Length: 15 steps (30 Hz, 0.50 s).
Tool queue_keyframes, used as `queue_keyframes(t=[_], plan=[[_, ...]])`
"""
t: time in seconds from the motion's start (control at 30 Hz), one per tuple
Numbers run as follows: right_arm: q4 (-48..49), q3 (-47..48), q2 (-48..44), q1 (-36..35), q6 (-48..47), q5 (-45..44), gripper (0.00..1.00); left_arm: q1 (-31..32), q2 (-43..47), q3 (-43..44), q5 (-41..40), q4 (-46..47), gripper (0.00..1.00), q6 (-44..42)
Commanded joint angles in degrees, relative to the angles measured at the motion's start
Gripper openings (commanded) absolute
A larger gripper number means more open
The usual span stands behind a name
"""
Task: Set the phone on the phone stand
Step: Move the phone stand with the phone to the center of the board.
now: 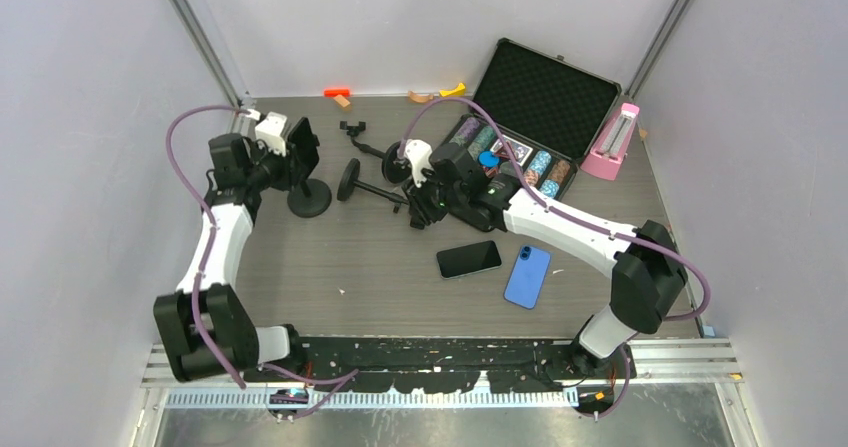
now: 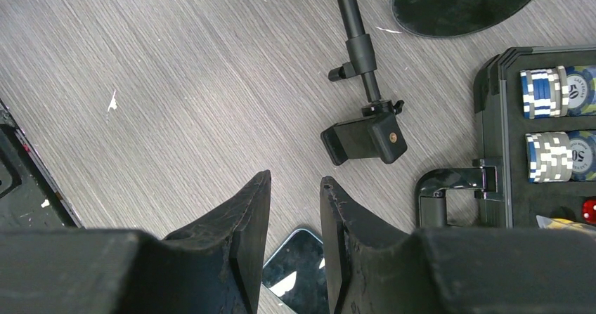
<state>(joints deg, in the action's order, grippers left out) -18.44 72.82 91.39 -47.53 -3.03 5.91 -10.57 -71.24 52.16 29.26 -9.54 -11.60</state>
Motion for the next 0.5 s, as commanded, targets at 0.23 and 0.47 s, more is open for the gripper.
queue_keyframes(t=[0.23, 0.47], plan=[[2.4, -0.6, -3.6, 1.3, -1.0, 0.4, 0.37, -4.9, -10.8, 14.5, 15.0, -2.8, 0.01, -13.2], [2.3, -0.5, -2.9, 1.5, -0.7, 0.8, 0.37, -7.5, -13.2, 20.0, 20.9, -16.6, 0.12, -22.2]])
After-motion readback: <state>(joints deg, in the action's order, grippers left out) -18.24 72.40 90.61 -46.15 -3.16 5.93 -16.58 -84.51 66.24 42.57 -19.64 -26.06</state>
